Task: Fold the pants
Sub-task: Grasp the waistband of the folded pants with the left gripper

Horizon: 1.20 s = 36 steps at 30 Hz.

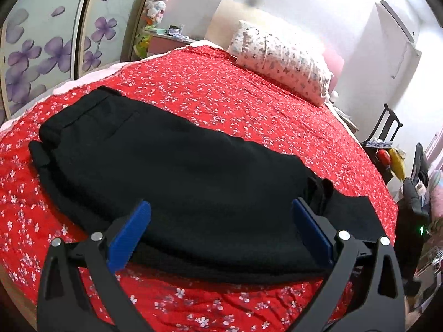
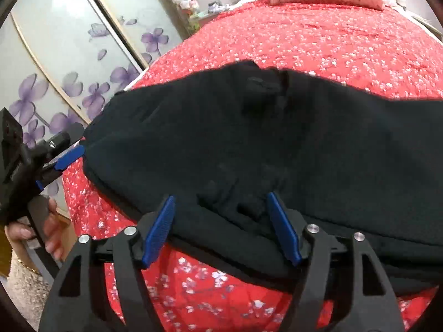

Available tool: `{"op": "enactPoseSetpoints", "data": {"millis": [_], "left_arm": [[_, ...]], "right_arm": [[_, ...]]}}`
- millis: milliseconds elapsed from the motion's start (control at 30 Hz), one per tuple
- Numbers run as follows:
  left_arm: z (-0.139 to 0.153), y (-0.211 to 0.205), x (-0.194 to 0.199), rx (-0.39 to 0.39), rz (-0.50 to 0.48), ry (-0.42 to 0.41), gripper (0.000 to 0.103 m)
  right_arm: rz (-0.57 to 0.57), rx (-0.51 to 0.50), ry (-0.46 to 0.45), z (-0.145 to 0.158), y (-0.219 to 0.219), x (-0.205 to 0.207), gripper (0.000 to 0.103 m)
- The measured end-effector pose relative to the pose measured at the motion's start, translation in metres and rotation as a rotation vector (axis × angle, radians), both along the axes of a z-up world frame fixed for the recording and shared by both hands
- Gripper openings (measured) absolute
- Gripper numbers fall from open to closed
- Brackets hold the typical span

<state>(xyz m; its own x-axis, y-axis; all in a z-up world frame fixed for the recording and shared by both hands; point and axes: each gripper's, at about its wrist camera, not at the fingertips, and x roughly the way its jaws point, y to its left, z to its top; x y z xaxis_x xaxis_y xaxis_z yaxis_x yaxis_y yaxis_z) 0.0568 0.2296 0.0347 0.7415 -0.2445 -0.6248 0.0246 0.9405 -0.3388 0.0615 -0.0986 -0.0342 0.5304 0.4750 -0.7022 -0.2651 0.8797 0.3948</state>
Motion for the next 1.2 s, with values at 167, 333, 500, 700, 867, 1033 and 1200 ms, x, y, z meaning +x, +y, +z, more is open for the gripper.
{"op": "enactPoseSetpoints", "data": {"millis": [167, 333, 500, 700, 867, 1033, 1200], "left_arm": [[0.001, 0.008, 0.001, -0.009, 0.006, 0.015, 0.101], [0.007, 0.040, 0.002, -0.111, 0.022, 0.041, 0.101], [0.011, 0.081, 0.001, -0.188, 0.093, 0.080, 0.101], [0.000, 0.128, -0.001, -0.316, 0.163, 0.171, 0.101], [-0.031, 0.148, 0.007, -0.434, 0.226, 0.292, 0.101], [-0.045, 0.155, 0.020, -0.438, 0.267, 0.310, 0.100], [-0.046, 0.162, 0.036, -0.445, 0.316, 0.280, 0.091]], "right_arm": [[0.051, -0.043, 0.006, 0.004, 0.007, -0.002, 0.080], [0.011, 0.029, -0.089, 0.024, -0.021, -0.025, 0.091], [-0.011, 0.067, -0.157, 0.033, -0.043, -0.036, 0.092], [-0.031, 0.138, -0.161, 0.033, -0.055, -0.033, 0.093], [-0.010, 0.131, -0.154, 0.029, -0.054, -0.037, 0.093], [0.001, 0.124, -0.156, 0.027, -0.051, -0.038, 0.093], [0.004, 0.124, -0.154, 0.027, -0.050, -0.038, 0.093]]}}
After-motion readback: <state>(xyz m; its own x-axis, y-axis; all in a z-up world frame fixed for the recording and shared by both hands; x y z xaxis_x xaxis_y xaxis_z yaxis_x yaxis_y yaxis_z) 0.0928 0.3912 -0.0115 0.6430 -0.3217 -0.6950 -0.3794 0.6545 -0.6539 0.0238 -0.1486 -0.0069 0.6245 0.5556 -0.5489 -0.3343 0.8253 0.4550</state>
